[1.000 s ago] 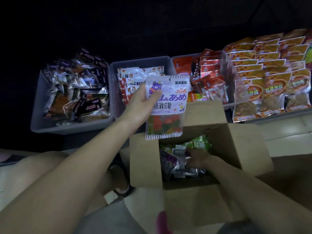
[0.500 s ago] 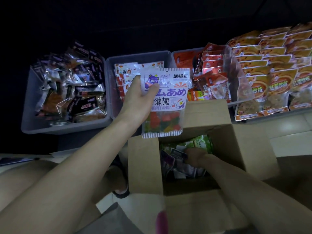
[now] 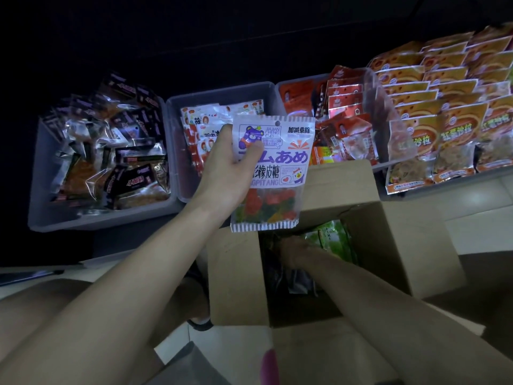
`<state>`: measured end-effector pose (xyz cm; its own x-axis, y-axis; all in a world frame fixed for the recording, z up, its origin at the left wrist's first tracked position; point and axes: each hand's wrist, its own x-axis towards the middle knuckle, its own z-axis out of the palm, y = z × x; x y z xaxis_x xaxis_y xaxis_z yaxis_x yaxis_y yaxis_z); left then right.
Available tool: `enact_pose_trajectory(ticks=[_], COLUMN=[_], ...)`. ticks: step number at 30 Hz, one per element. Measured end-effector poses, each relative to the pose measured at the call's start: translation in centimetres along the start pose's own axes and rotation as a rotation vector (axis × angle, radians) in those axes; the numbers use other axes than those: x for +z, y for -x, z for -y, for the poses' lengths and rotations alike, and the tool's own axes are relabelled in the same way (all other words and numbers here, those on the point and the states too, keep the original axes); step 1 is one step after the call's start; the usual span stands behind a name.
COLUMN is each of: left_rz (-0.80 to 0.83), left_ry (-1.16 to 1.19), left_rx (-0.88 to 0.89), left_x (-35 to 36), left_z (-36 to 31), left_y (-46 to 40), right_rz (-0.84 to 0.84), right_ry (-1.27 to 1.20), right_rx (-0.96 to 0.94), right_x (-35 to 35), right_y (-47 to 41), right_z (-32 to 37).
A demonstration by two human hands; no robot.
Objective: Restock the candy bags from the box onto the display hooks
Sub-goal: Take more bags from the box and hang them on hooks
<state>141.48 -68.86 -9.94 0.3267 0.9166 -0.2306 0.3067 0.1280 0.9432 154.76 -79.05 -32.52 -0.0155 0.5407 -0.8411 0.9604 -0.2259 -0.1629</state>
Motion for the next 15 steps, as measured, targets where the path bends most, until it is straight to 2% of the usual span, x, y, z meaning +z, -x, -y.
enact_pose_trajectory(ticks=[5, 9, 15], left_rz=[-0.026, -0.034, -0.017], left_ry=[-0.040, -0.016, 0.004], left_rx=[0.063, 0.071, 0.085], left_x=[-0.1, -0.3, -0.5], left_z=[-0.1, -0.2, 0.0], left_y=[-0.1, 0.0, 0.0], right_rz=[-0.021, 0.012, -0.113], right_ry=[-0.167, -0.077, -0.034], right_rx=[0.047, 0.099, 0.195], right_x=[1.2, 2.6, 3.7], right_y=[-2.0, -3.0, -3.4], right_z=[2.1, 2.8, 3.2])
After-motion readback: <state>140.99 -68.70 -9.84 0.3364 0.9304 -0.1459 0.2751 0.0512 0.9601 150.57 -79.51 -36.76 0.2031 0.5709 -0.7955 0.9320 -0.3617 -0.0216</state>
